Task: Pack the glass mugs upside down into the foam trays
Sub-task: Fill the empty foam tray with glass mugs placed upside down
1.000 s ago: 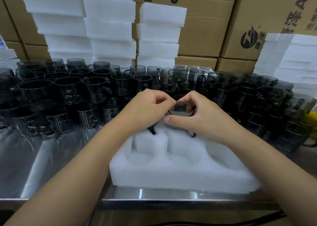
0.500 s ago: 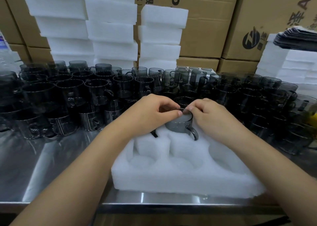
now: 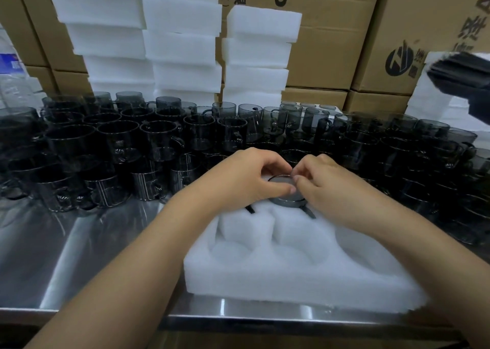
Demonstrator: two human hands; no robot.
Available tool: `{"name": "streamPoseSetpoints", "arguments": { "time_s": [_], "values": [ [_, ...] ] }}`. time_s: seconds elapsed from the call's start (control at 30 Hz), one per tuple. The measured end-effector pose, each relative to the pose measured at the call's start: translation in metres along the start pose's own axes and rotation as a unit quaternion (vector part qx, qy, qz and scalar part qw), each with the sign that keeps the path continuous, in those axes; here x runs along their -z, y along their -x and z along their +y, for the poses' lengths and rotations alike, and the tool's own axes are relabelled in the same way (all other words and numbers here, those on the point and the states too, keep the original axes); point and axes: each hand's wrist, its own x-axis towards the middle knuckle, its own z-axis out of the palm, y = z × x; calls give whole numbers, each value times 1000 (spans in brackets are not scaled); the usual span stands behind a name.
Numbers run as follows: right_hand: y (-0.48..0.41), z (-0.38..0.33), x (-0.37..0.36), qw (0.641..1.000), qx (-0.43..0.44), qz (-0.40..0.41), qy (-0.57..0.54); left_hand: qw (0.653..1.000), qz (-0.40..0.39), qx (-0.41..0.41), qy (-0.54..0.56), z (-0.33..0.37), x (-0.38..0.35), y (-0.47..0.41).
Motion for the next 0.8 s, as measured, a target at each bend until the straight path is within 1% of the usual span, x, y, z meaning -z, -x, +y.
{"name": "streamPoseSetpoints", "arguments": {
  "time_s": [0.13,0.27,0.33,0.43,0.53,0.67,0.8],
  "values": [
    [-2,-1,1,999,8,-18,45,999,-16,15,-24,1,1,-1],
    [-5,0,3,999,9,-17,45,999,-23,18,-19,3,1,-1],
    [-5,3,0,1000,11,0,21,999,-22,18,-19,4,1,1],
    [-2,7,-4,998,11,47,-34,998,-20,20,-62,4,1,3],
    [0,9,-4,996,7,78,-35,994,-4,21,-104,4,0,4],
    [0,8,-2,998,6,57,-15,991,-7,28,-133,6,0,4],
    [-1,4,0,999,8,46,18,992,-20,25,-119,6,-1,2]
  ]
}}
